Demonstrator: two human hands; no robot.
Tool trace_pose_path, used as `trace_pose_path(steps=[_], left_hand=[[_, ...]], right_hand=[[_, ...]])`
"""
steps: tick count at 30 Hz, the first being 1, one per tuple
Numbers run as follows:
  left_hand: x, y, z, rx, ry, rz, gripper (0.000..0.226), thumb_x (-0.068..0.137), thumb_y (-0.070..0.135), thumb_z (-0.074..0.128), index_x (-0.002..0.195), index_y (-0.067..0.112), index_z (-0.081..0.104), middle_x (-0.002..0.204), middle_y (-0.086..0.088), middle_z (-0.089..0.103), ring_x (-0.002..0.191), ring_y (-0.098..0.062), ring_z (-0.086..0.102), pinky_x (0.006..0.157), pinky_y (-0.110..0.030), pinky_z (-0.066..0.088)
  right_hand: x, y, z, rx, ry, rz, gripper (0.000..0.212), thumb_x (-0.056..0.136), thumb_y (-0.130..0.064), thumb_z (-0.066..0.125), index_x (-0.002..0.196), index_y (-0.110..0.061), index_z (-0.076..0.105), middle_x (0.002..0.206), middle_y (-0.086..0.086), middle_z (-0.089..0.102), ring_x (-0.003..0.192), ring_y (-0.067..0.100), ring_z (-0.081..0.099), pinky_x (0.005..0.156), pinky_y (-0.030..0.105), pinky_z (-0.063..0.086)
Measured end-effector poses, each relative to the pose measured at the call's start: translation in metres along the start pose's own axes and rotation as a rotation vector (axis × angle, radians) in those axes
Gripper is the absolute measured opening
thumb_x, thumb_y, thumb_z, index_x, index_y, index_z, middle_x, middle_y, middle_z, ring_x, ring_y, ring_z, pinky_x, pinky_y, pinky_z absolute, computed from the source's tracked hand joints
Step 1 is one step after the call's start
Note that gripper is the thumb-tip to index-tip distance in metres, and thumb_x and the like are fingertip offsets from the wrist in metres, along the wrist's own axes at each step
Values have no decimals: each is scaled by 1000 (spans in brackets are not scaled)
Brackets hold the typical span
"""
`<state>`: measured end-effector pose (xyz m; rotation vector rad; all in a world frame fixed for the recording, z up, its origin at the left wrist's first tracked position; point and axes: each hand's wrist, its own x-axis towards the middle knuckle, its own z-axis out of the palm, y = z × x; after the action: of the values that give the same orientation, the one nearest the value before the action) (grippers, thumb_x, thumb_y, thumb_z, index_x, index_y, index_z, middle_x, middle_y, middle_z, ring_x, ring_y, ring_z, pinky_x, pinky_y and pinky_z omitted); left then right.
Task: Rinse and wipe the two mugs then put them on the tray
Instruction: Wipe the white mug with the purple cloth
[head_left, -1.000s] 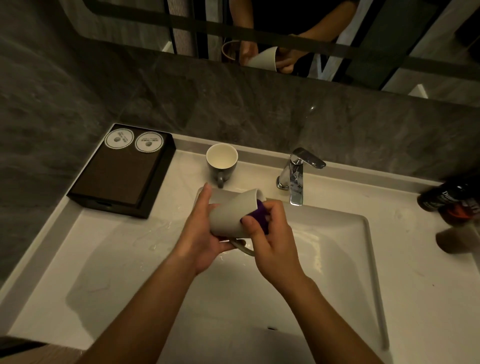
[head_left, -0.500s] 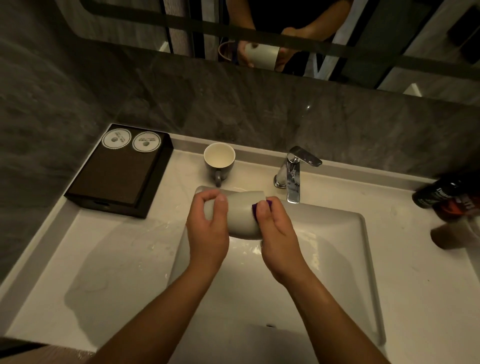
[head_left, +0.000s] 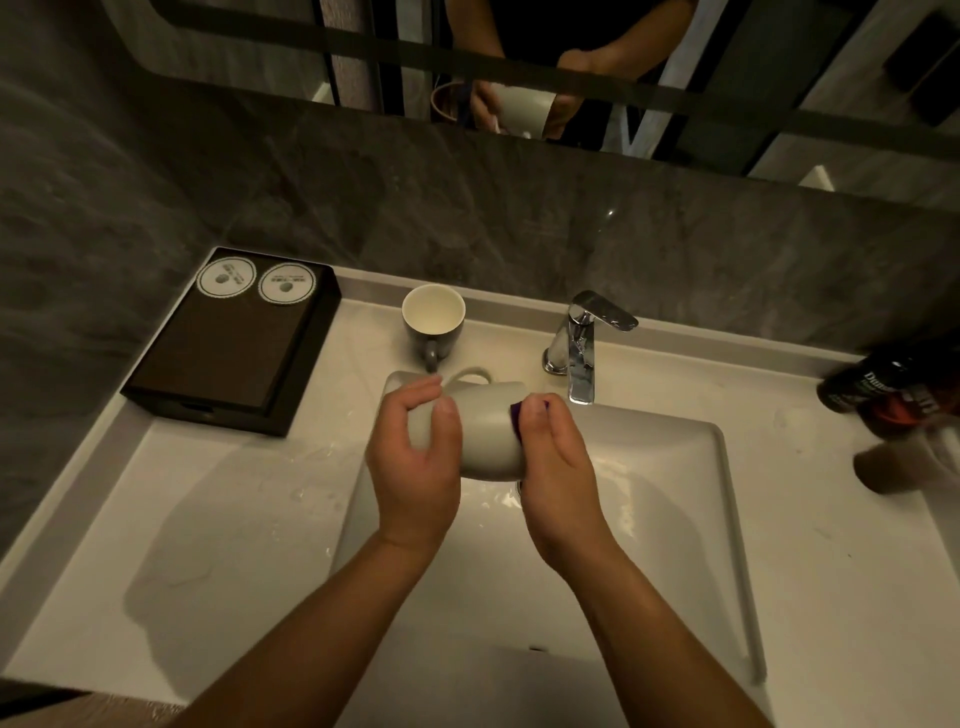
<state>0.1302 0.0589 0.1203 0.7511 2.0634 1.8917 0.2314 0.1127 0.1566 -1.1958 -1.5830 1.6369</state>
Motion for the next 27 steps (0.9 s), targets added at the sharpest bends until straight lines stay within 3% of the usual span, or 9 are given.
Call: trace_pose_path(steps=[3, 7, 9, 15, 18, 20, 22, 25, 27], left_hand=[[1, -7, -2, -48, -113, 12, 35, 92, 47, 55, 122, 30, 56, 131, 2, 61, 114, -8, 63, 82, -17, 57], [24, 18, -6, -482, -336, -962, 58, 94, 65, 55, 130, 19, 61, 126, -18, 71, 107, -33, 74, 77, -53, 64], [31, 23, -7, -422, -368, -1077, 64, 93, 70, 55, 131, 20, 59, 121, -17, 72, 103, -39, 74, 71, -52, 63], [9, 14, 12, -137, -183, -587, 38, 102, 60, 45, 115, 27, 57, 114, -7, 66, 93, -27, 71, 53, -34, 59], [0, -3, 5, 5, -168, -37, 35, 96, 68, 48, 110, 37, 53, 112, 13, 64, 97, -11, 68, 66, -17, 57], [-2, -13, 4, 9, -201, 85, 41, 96, 73, 42, 111, 36, 54, 108, 23, 65, 100, -2, 66, 77, -17, 56], [4, -6, 4, -148, -232, -187, 55, 94, 77, 33, 109, 32, 62, 105, 21, 71, 100, -6, 69, 84, -30, 60], [25, 16, 6, -498, -371, -960, 77, 93, 81, 34, 123, 18, 67, 118, -12, 76, 109, -37, 73, 85, -59, 62], [32, 27, 4, -469, -393, -1104, 64, 97, 71, 44, 119, 14, 65, 118, -19, 74, 105, -43, 72, 81, -64, 60]], right_hand=[[0, -2, -2, 3, 4, -30, 23, 108, -42, 39, 94, -33, 55, 92, -12, 60, 77, -2, 54, 70, 22, 45], [-1, 16, -10, -274, -29, -210, 14, 102, -51, 34, 103, -42, 45, 102, -7, 59, 90, 6, 58, 71, 25, 50], [-3, 30, -13, -389, -56, -253, 19, 98, -66, 28, 104, -52, 39, 108, 0, 60, 96, 17, 59, 75, 36, 54], [-7, 18, -7, -207, 45, -163, 21, 106, -46, 33, 97, -34, 47, 92, -16, 60, 83, 1, 56, 70, 34, 50], [0, 8, -14, -21, 83, -19, 29, 108, -39, 36, 93, -25, 56, 84, -20, 60, 71, -4, 52, 70, 30, 47], [2, 4, -17, 27, 77, -1, 30, 108, -39, 36, 95, -25, 59, 90, -13, 62, 72, -6, 54, 68, 20, 47], [0, 4, -17, -52, 57, -62, 26, 109, -40, 35, 96, -29, 55, 92, -11, 60, 74, -8, 53, 66, 15, 45], [0, 19, -20, -286, 32, -218, 22, 103, -53, 30, 99, -39, 47, 93, -6, 60, 85, 8, 58, 70, 29, 49], [0, 30, -22, -388, -4, -266, 28, 98, -68, 25, 103, -47, 42, 95, 2, 62, 88, 23, 59, 70, 41, 51]])
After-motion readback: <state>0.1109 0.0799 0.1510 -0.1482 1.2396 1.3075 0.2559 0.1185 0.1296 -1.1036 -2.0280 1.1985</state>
